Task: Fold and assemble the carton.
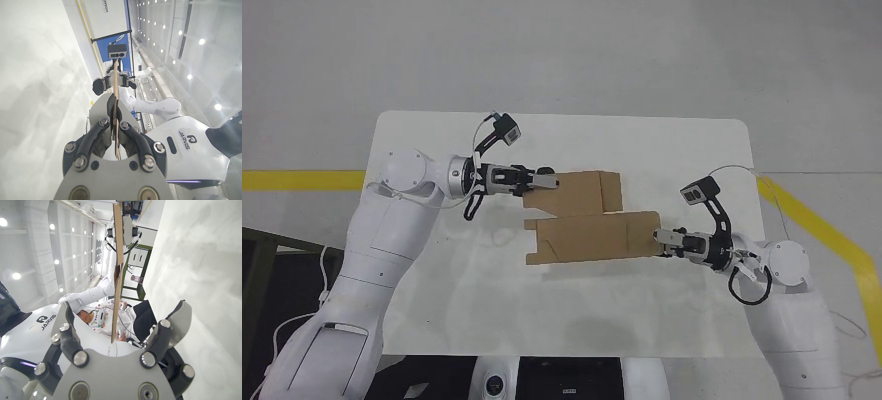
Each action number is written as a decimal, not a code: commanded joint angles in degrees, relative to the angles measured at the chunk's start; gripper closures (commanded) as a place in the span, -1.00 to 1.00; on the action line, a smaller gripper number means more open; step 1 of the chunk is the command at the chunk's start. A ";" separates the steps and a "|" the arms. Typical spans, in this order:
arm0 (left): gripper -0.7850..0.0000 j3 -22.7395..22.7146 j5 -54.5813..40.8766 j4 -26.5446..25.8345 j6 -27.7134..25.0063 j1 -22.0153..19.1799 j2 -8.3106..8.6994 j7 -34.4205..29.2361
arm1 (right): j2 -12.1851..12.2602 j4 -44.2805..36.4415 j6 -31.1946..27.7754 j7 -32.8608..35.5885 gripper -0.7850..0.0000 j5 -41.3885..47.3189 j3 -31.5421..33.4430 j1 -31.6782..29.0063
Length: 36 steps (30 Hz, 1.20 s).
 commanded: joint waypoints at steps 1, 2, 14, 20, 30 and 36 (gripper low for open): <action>1.00 0.27 0.17 -0.08 -0.05 0.03 0.01 0.25 | -0.02 -0.23 -0.12 0.34 -1.00 0.73 -0.96 0.00; 1.00 0.44 0.32 -0.14 -0.09 0.00 0.00 0.35 | -0.02 -0.39 -0.16 0.28 -1.00 0.98 -1.34 -0.02; 1.00 2.95 1.45 0.13 -1.22 -1.09 -0.33 1.11 | 0.17 -1.83 -1.04 -0.89 -1.00 1.99 -3.87 0.24; 1.00 3.01 1.40 0.83 -1.35 -1.80 -0.26 0.97 | 0.71 -1.50 -0.98 -0.32 -1.00 -0.65 -3.51 0.55; 1.00 3.33 1.38 0.78 -1.22 -1.83 -0.09 0.95 | 1.30 -0.97 -2.94 -1.29 0.19 -1.19 -2.91 0.72; 1.00 3.85 1.72 0.92 -1.38 -2.07 -0.08 1.03 | 1.62 -1.48 -2.86 -0.33 0.44 -1.40 -3.59 0.80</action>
